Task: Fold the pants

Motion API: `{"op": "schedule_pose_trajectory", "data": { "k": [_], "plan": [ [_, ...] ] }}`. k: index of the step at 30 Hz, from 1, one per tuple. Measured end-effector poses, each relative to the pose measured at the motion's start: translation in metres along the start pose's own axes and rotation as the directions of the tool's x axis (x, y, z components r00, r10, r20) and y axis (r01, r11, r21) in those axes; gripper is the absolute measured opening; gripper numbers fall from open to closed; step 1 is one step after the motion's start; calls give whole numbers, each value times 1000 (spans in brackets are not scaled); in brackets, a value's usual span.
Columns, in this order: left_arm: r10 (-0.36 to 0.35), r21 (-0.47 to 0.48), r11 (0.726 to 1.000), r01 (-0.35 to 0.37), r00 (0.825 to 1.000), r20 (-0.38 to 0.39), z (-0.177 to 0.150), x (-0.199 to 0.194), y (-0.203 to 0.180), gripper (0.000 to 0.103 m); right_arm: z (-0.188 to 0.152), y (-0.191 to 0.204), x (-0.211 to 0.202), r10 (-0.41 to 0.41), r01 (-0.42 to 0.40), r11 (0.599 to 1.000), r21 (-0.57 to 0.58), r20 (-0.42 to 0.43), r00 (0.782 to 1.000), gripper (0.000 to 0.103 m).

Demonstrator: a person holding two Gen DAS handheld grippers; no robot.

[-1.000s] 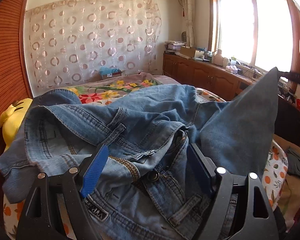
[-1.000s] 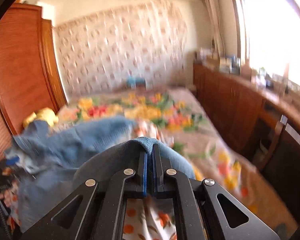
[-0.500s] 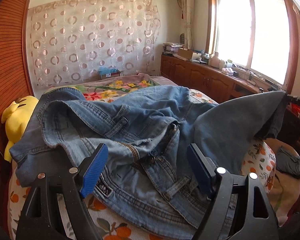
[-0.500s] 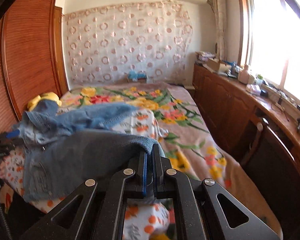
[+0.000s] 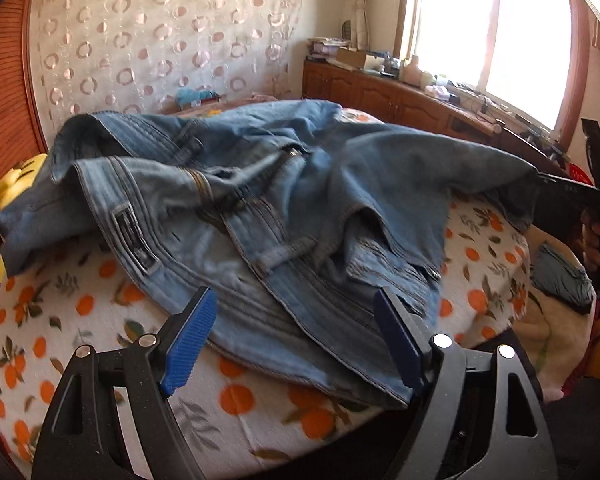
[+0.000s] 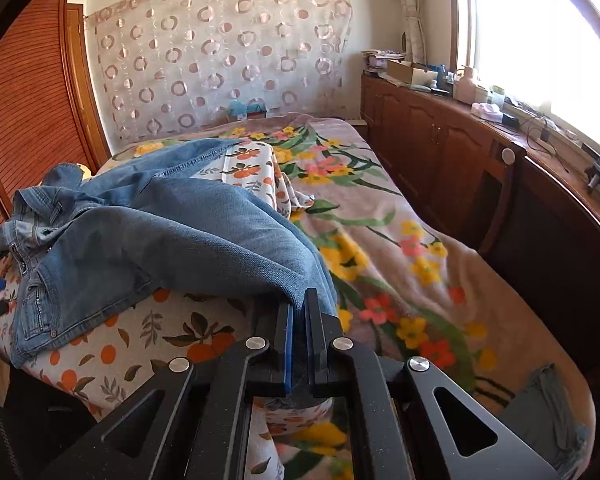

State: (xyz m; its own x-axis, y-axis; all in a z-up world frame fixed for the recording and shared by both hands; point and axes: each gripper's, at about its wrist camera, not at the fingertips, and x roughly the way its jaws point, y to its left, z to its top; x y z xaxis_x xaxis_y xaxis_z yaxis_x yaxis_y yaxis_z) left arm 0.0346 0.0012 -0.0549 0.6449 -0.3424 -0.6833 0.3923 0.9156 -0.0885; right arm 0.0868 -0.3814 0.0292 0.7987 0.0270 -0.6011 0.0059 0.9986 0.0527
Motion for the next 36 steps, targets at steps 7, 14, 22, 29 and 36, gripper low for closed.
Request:
{"op": "schedule_pose_trajectory", "data": {
  "k": [7, 14, 22, 29, 36],
  "plan": [
    [-33, 58, 998, 35, 999, -36, -13, -10, -32, 81, -13, 1, 0, 18, -18, 1000, 12, 8, 1000, 4],
    [-75, 118, 989, 87, 992, -102, -20, 3, -54, 70, -15, 0, 4, 25, -25, 999, 22, -2, 1000, 4],
    [-82, 124, 987, 99, 988, -129, -23, 6, -51, 21, -10, -1, 9, 24, -24, 999, 23, 3, 1000, 4],
    [-55, 99, 993, 60, 997, -49, 0, -21, -34, 9, 6, -3, 9, 42, -43, 999, 21, 24, 999, 4],
    [0, 51, 999, -5, 995, 97, 35, -91, 5, 8, 30, 6, -29, 125, -122, 992, -30, 107, 986, 4]
  ]
}}
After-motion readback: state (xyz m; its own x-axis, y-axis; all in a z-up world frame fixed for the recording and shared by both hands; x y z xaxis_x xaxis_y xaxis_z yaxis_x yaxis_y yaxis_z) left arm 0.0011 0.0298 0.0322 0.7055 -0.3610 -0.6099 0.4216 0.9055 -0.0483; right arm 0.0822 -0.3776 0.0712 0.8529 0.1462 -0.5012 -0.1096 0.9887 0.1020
